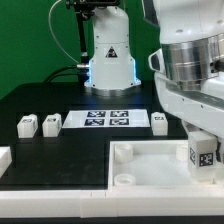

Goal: Assemble one leg

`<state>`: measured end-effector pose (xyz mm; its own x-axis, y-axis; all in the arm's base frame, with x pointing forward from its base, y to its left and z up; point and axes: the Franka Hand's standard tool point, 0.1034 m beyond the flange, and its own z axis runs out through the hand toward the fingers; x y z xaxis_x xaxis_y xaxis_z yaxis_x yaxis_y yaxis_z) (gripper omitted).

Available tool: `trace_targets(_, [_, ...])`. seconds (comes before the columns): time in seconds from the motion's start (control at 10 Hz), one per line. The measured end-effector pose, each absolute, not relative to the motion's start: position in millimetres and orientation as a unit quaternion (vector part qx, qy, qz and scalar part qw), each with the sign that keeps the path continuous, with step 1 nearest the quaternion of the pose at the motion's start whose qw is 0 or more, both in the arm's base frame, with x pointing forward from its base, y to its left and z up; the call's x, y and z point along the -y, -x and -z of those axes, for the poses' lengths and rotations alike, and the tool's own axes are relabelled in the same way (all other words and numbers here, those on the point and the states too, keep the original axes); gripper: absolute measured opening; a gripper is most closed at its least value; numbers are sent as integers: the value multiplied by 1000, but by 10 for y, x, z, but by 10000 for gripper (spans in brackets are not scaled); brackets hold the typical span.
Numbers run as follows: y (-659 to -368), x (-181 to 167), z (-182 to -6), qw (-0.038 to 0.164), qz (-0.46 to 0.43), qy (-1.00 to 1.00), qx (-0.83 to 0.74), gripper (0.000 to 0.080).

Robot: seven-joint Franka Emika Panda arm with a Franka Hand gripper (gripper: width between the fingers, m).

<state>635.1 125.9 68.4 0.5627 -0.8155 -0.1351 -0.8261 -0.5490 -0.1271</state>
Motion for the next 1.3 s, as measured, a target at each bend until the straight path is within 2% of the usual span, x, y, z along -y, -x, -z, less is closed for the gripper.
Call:
trace_targets(0.1, [-6355, -1262, -696, 87, -21, 914, -396, 622])
trace_targets(0.2, [-6351, -1257, -682, 87, -19, 924, -371, 644])
trace_targets(0.5, [-6356, -1243, -682, 89, -2, 978, -187, 649])
trace_targets(0.7, [-6448, -1223, -796, 58, 30, 998, -1, 649])
trace_targets(0.8, [-6455, -1206, -779, 55, 43, 996, 51, 649])
trace_targets(1.1, [-6433, -1228, -736, 55, 52, 996, 36, 649])
trace_targets(1.3, [-6432, -1224, -730, 55, 51, 997, 35, 394])
